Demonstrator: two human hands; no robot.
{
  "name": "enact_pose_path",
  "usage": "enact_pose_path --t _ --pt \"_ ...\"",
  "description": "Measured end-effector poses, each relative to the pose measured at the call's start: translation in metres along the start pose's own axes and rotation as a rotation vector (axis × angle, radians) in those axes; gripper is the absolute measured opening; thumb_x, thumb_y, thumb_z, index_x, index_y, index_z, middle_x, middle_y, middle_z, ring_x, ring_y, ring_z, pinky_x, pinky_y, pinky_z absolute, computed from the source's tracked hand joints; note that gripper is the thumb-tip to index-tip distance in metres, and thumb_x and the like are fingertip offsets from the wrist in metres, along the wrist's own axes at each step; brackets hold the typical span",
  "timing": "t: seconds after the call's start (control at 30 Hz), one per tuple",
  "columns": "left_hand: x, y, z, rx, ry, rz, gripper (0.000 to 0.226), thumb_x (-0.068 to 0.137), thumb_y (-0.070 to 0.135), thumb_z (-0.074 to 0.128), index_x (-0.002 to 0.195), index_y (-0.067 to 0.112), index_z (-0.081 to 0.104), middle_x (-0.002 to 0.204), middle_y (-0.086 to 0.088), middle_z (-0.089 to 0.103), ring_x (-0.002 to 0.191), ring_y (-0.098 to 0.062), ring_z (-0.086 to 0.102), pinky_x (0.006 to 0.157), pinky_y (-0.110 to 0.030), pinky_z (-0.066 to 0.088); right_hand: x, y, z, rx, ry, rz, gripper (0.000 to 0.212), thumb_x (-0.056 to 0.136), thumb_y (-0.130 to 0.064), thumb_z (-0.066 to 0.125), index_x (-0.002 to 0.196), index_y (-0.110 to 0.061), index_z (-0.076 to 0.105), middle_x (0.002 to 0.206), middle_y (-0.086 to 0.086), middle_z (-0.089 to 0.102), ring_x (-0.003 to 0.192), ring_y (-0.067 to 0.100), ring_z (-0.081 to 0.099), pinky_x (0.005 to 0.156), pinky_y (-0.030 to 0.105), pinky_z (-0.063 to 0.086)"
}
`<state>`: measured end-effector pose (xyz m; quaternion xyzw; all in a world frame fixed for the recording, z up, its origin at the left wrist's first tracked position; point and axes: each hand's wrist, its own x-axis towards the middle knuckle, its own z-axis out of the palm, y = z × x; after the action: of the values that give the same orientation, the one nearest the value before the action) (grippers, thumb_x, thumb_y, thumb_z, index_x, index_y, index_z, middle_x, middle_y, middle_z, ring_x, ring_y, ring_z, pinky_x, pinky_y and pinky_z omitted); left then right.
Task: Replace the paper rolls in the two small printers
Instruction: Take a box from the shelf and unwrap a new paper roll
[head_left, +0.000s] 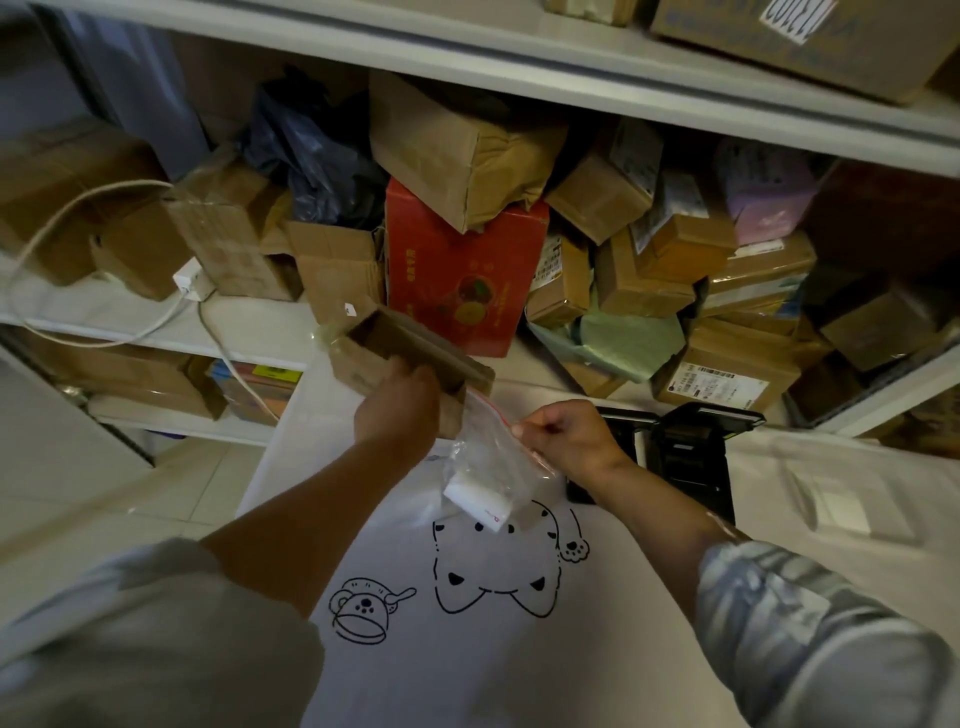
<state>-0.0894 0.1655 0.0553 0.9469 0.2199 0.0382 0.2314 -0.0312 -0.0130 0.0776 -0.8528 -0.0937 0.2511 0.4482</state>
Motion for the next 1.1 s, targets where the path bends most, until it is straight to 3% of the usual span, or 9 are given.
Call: enact_pose_path --t 0.03,0.1,0.2,0.3,0.43,0.63,0.73,0.87,1.1 --pt "-0.007 0.01 -0.007 -0.067 -0.012 -0.003 0.027 0.097 0.035 0.042 0.094 0.013 0.058 0.097 -0.005 0.062 0.079 -0.02 0.063 0.07 -0.036 0.055 -0.003 -0.001 0.0 0.009 0.005 0.008 0.014 0.084 -0.015 0.07 0.081 -0.001 0.072 0.086 0.019 0.072 0.073 0.016 0.061 0.079 0.034 0.054" --pt "-0.017 0.033 -0.019 -0.421 -0.269 -0.157 0.045 0.094 0.051 0.042 0.081 0.012 0.06 0.073 -0.003 0.064 0.066 -0.016 0.062 0.056 -0.027 0.049 -0.01 -0.004 0.003 0.031 -0.006 0.024 0.014 0.083 -0.014 0.071 0.083 0.0 0.072 0.088 0.019 0.072 0.073 0.015 0.061 0.076 0.032 0.054" --pt "-0.032 0.053 -0.029 -0.647 -0.578 -0.285 0.037 0.091 0.044 0.054 0.096 0.008 0.063 0.079 -0.005 0.066 0.069 -0.012 0.063 0.055 -0.025 0.049 -0.022 -0.011 0.004 0.068 -0.021 0.048 0.007 0.083 -0.012 0.071 0.076 -0.008 0.072 0.075 0.005 0.068 0.067 0.01 0.058 0.062 0.018 0.049" --pt "-0.039 0.051 -0.033 -0.76 -0.554 -0.266 0.019 0.092 0.029 0.058 0.093 0.011 0.062 0.082 -0.004 0.067 0.071 -0.01 0.064 0.054 -0.022 0.053 -0.034 -0.018 -0.005 0.156 -0.019 0.116 0.004 0.08 -0.015 0.075 0.078 -0.013 0.072 0.069 -0.001 0.065 0.061 0.007 0.057 0.048 0.011 0.045" --pt "-0.047 0.058 -0.041 -0.817 -0.575 -0.276 0.012 0.092 0.023 0.059 0.086 0.013 0.061 0.079 -0.003 0.067 0.069 -0.009 0.064 0.054 -0.022 0.054 -0.044 -0.021 -0.013 0.317 -0.059 0.31 0.006 0.079 -0.01 0.073 0.081 -0.008 0.068 0.073 0.008 0.065 0.068 0.017 0.06 0.06 0.026 0.054" --pt "-0.052 0.068 -0.05 -0.706 -0.616 -0.248 0.011 0.091 0.013 0.057 0.098 0.006 0.061 0.079 -0.004 0.065 0.072 -0.01 0.063 0.059 -0.026 0.057 -0.044 0.002 -0.026 0.111 0.258 0.319 0.007 0.086 -0.01 0.061 0.08 -0.011 0.064 0.074 0.01 0.063 0.072 0.026 0.064 0.072 0.047 0.06" --pt "-0.055 0.06 -0.047 -0.643 -0.565 -0.219 0.007 0.09 0.015 0.056 0.09 0.009 0.059 0.079 -0.004 0.064 0.07 -0.011 0.063 0.064 -0.03 0.056 -0.048 0.004 -0.025 0.091 0.215 0.238 0.013 0.088 -0.004 0.059 0.079 -0.012 0.061 0.069 0.01 0.064 0.06 0.022 0.061 0.068 0.043 0.058" --pt "-0.061 0.056 -0.038 -0.658 -0.521 -0.233 0.006 0.09 0.014 0.058 0.085 0.013 0.055 0.079 -0.005 0.063 0.072 -0.016 0.064 0.067 -0.033 0.057 -0.049 -0.011 -0.01 0.155 0.075 0.08 0.027 0.089 0.009 0.051 0.081 -0.017 0.047 0.065 0.012 0.06 0.051 0.02 0.056 0.046 0.024 0.048" --pt "-0.059 0.047 -0.042 -0.666 -0.535 -0.241 0.016 0.089 0.001 0.055 0.086 0.015 0.047 0.077 -0.009 0.063 0.065 -0.016 0.063 0.067 -0.033 0.057 -0.047 -0.011 -0.006 0.054 -0.014 0.066 0.036 0.092 0.008 0.035 0.09 -0.009 0.067 0.064 0.005 0.058 0.058 0.014 0.054 0.054 0.023 0.051"
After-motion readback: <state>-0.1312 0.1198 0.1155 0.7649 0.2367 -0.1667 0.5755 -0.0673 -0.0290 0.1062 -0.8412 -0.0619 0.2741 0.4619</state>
